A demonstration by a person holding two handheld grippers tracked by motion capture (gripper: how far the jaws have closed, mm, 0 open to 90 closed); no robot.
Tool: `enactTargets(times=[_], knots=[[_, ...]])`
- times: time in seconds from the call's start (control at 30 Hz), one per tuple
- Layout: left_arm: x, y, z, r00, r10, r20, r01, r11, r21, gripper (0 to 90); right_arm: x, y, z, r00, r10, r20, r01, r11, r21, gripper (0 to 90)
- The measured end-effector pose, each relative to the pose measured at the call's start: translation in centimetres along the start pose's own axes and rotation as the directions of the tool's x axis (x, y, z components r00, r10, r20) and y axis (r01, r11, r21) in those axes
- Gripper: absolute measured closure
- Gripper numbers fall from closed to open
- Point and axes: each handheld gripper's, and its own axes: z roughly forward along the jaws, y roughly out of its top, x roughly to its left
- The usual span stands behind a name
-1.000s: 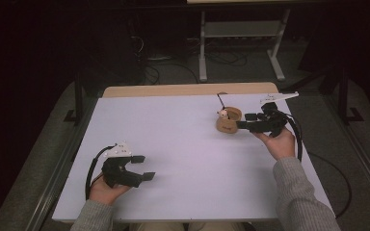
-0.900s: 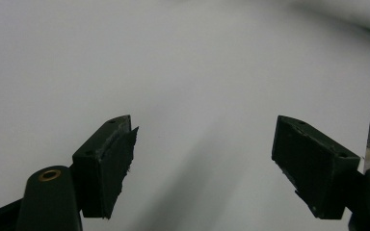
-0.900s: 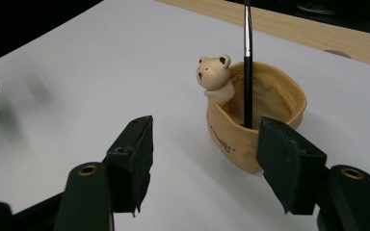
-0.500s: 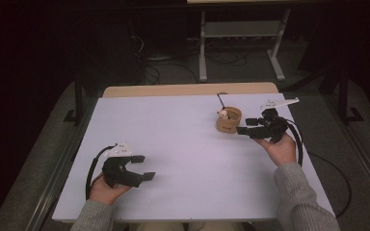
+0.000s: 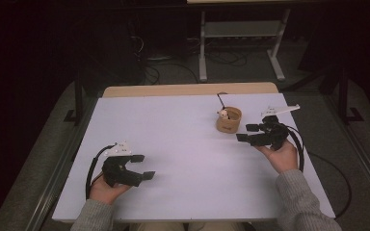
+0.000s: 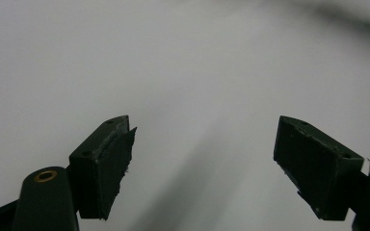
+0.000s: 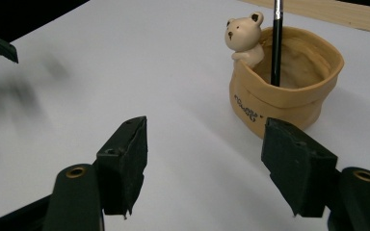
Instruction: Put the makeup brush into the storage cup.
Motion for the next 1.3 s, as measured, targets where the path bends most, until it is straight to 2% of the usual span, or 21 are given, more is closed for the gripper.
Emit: enactTargets(times=[0.47,0.63,1.07,1.3], knots=[[0.2,-0.1,-0.2,0.9999,-0.004,-0.014,0.004,1.0,-0.006,20.6,1.4,-1.8,-0.8,0.9999,-0.007,-0.014,0.007,1.0,-0.012,32.4],[0.2,-0.1,-0.5,0.9997,-0.003,-0.023,0.002,0.9999,-0.012,20.4,1.8,-2.4,-1.1,0.9999,-0.008,-0.013,0.008,0.999,-0.031,31.4],[0.3,-0.2,-0.6,0.9994,-0.01,-0.033,0.01,0.9999,-0.011,19.7,3.0,-3.9,-1.1,0.9998,-0.017,-0.007,0.017,1.0,-0.016,27.7],[0.4,-0.4,-1.1,0.9989,-0.016,-0.044,0.015,0.9997,-0.018,18.3,3.6,-4.8,-1.3,0.9997,-0.019,-0.016,0.018,0.999,-0.03,27.6]])
